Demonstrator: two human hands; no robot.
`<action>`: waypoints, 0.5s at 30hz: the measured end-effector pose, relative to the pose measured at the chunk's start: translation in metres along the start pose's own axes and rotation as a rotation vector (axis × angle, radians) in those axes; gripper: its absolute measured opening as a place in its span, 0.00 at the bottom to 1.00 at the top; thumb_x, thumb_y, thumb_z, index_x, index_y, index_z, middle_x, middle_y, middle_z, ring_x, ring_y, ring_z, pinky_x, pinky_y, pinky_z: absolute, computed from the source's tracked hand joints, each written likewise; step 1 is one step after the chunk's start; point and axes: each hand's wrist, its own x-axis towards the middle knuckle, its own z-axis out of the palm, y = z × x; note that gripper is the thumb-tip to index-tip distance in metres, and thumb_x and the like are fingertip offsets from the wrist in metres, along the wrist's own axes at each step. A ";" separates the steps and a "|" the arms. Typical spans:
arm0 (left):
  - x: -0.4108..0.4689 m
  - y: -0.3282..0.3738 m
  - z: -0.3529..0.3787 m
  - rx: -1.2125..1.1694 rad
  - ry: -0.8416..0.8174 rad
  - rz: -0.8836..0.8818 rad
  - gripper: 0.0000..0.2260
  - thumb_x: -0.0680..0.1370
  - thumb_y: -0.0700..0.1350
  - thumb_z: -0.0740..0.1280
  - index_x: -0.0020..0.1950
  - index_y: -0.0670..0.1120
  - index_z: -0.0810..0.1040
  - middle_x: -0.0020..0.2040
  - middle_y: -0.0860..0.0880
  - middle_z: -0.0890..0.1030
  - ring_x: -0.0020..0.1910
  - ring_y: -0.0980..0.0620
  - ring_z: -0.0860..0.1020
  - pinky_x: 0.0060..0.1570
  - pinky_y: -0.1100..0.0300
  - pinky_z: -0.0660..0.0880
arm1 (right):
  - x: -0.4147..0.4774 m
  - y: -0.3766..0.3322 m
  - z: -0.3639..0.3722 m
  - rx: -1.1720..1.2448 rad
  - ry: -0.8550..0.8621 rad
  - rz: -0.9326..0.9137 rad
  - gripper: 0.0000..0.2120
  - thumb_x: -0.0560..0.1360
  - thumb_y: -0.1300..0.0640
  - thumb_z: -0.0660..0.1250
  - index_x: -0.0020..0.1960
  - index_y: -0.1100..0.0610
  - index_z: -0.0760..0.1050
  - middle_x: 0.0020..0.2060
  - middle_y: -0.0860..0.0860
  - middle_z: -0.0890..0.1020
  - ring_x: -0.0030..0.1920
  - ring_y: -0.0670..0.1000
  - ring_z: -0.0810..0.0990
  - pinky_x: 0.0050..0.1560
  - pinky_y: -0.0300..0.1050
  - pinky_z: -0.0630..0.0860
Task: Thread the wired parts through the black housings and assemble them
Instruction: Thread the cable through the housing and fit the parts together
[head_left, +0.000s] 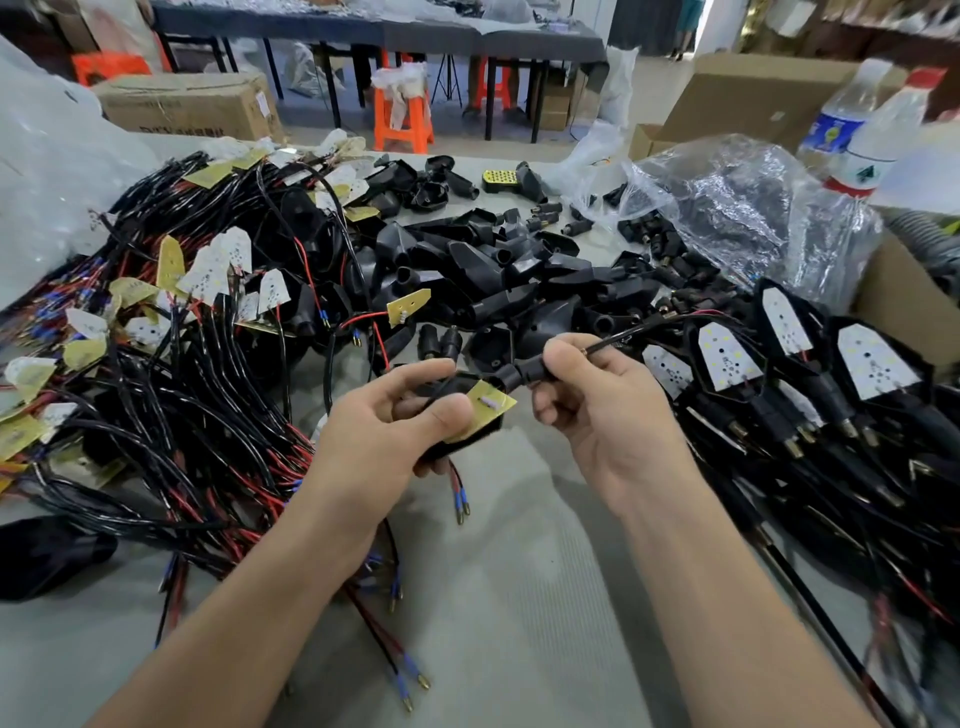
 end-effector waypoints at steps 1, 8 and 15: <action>0.000 0.000 0.000 -0.023 -0.004 -0.007 0.13 0.75 0.42 0.75 0.58 0.52 0.84 0.34 0.55 0.83 0.28 0.56 0.76 0.32 0.66 0.74 | 0.000 0.000 -0.001 0.002 0.003 -0.012 0.05 0.79 0.65 0.69 0.45 0.58 0.76 0.33 0.54 0.80 0.28 0.49 0.76 0.30 0.40 0.73; 0.000 0.000 -0.001 0.068 0.088 0.086 0.04 0.76 0.46 0.76 0.48 0.56 0.88 0.40 0.53 0.86 0.35 0.59 0.80 0.35 0.67 0.75 | -0.001 0.001 -0.001 -0.188 0.063 -0.115 0.10 0.76 0.56 0.74 0.42 0.61 0.78 0.28 0.56 0.79 0.21 0.50 0.70 0.23 0.39 0.66; -0.004 0.003 -0.007 0.266 -0.126 0.145 0.30 0.68 0.38 0.82 0.62 0.64 0.81 0.53 0.59 0.85 0.49 0.61 0.83 0.46 0.73 0.75 | -0.003 0.000 0.001 -0.221 0.150 -0.119 0.12 0.75 0.51 0.76 0.39 0.58 0.80 0.26 0.55 0.78 0.21 0.49 0.67 0.21 0.39 0.64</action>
